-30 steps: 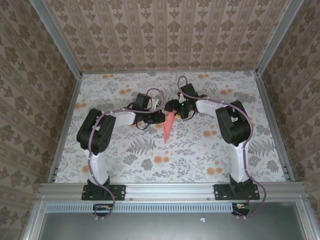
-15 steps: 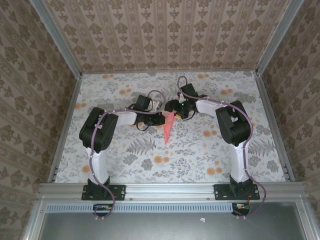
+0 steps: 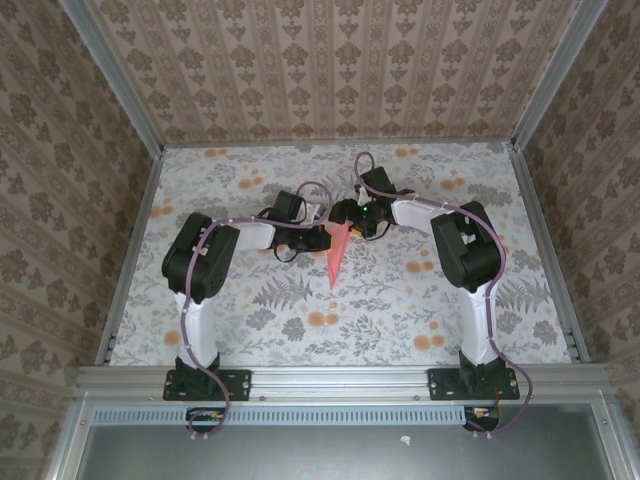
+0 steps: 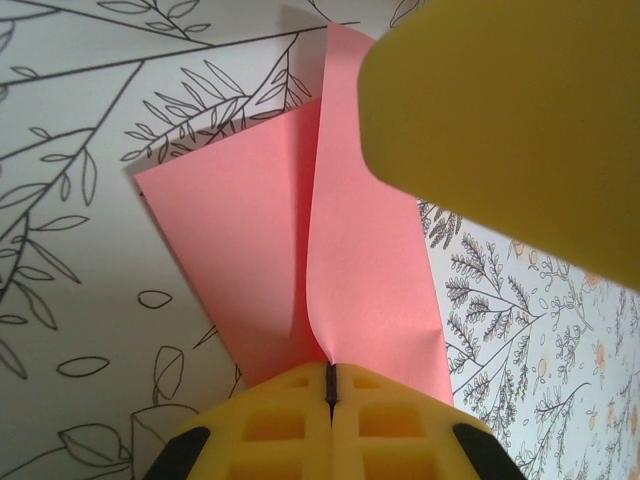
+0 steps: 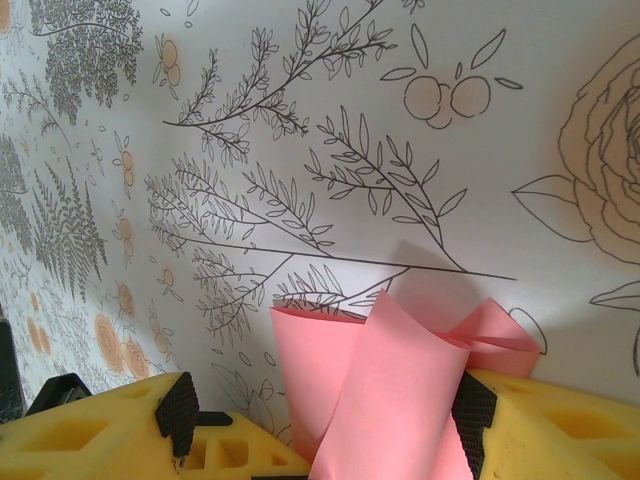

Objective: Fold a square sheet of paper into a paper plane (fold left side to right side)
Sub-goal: Fold the wing for the fifth time at the center of the table.

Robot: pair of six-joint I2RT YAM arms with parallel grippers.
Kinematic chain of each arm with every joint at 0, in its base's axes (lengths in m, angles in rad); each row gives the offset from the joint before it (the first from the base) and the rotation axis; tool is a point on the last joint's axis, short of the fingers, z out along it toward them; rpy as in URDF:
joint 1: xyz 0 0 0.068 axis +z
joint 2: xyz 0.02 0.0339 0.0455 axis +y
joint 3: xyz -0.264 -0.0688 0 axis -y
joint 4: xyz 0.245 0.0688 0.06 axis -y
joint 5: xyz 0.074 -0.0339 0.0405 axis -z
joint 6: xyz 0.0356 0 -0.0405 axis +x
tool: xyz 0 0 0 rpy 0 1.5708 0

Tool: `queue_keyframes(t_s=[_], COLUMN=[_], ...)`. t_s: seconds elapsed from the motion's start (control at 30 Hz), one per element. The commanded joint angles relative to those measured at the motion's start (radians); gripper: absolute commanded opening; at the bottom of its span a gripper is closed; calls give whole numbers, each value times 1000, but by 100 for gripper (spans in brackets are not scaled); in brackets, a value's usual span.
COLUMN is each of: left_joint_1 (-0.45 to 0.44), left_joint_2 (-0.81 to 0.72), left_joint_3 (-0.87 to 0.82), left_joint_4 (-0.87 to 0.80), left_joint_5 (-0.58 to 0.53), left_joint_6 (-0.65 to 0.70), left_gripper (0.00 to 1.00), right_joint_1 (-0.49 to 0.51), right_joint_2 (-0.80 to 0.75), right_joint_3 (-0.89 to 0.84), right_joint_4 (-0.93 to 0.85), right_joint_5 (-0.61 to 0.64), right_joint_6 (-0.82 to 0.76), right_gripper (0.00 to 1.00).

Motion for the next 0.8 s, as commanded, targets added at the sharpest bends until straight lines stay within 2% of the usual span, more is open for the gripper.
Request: queue_keyframes(t_s=[0.0,0.27,0.63,0.7,0.77], left_joint_1=[3,-1,-4,-4,-4], left_joint_2=[26,40,52,51,52], left_joint_3=[30,33,24,27,30], left_joint_4=[10,-19,-33,-36,-41], left_joint_5=[1,-27,-59,-60,-62], left_joint_6=[29,42,44,46,48], left_gripper=[0,0,0,0,0], right_joint_1=[13,-4,-56,-58,-58], right_joint_2=[54,25,-133,-162,-177], right_joint_3=[2,-7,-29,-53,-83], right_joint_4=[-63,-22,-30,-51,-52], right_joint_5=[10,-13,-14,8,3], right_joint_6=[-19,-11,-29,-39,-38], right_gripper=[72,73,74,70,55])
